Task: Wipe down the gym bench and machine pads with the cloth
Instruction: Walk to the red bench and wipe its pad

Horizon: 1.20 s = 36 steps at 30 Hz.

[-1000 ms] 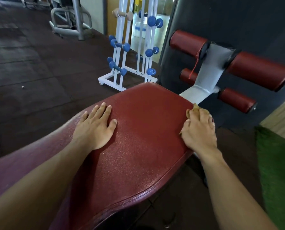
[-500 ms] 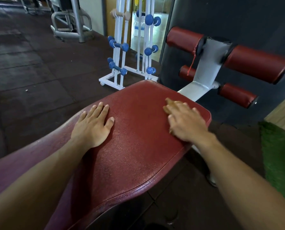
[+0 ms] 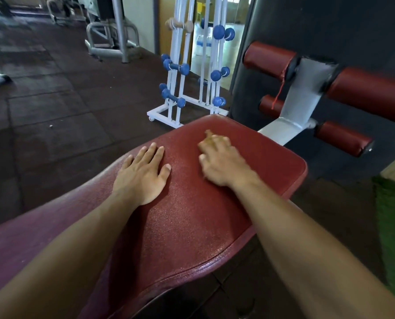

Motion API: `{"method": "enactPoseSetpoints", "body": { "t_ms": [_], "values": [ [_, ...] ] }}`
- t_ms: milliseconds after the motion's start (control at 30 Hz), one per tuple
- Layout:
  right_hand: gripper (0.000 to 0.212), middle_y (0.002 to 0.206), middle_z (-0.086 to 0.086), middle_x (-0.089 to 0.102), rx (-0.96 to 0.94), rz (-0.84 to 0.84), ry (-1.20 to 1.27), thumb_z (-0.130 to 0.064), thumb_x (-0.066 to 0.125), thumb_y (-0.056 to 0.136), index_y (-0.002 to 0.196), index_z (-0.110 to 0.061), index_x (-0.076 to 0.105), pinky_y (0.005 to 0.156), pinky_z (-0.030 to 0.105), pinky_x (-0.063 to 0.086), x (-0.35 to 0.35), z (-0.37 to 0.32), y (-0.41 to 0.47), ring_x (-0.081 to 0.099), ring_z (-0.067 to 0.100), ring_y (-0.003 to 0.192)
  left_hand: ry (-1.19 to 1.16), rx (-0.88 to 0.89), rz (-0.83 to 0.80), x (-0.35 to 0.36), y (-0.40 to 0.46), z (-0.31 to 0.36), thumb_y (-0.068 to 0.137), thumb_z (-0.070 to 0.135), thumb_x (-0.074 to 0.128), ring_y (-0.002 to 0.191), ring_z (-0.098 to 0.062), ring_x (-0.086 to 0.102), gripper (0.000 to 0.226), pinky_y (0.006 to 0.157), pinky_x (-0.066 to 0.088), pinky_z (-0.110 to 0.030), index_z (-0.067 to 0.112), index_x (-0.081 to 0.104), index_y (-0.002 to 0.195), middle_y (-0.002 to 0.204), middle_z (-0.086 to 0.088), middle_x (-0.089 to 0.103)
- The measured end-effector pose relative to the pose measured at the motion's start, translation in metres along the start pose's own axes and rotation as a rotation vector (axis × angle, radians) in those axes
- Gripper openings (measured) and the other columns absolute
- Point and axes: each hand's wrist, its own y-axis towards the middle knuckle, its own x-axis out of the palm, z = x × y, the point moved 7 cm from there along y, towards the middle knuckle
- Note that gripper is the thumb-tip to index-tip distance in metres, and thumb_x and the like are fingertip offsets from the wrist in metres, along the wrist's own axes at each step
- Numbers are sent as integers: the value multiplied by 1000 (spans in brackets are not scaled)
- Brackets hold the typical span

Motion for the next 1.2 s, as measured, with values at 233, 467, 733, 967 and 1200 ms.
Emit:
{"method": "enactPoseSetpoints", "body": {
  "t_ms": [233, 467, 733, 967, 1200],
  "values": [
    [48, 162, -4, 10, -256, -84, 74, -41, 27, 101, 148, -36, 27, 119, 44, 10, 3, -62, -84, 5, 19, 149, -152, -26, 131, -17, -13, 0, 102, 39, 28, 147, -14, 18, 50, 119, 17, -38, 24, 36, 148, 159, 2, 26],
    [54, 163, 2, 5, 71, -73, 22, -47, 19, 100, 152, -33, 16, 120, 48, 4, -2, -9, -64, 0, 26, 150, -128, -59, 48, -22, -69, -28, 100, 49, 32, 149, -14, 9, 59, 119, 14, -35, 25, 26, 153, 162, 2, 12],
    [54, 163, 2, 4, -182, -112, 111, -50, 24, 100, 151, -33, 18, 119, 46, 11, 14, -95, -60, 1, 27, 150, -59, -66, 9, -16, -83, -35, 97, 59, 20, 148, -10, -2, 63, 120, 2, -33, 33, 10, 154, 162, 6, 2],
    [61, 164, 2, 0, -87, -93, 102, -51, 27, 99, 154, -30, 11, 120, 47, 6, 19, -92, -44, -1, 29, 150, -45, -57, 19, -13, -84, -35, 98, 58, 17, 148, -10, -4, 63, 119, -2, -32, 32, 7, 154, 162, 7, 0],
    [52, 163, 1, 11, -122, -65, 148, -43, 29, 102, 151, -29, 23, 119, 45, 10, 19, -95, -43, 5, 28, 150, -45, -52, 31, -12, -83, -35, 98, 58, 17, 148, -11, -4, 63, 118, -3, -31, 32, 7, 154, 162, 6, 0]
  ]
}}
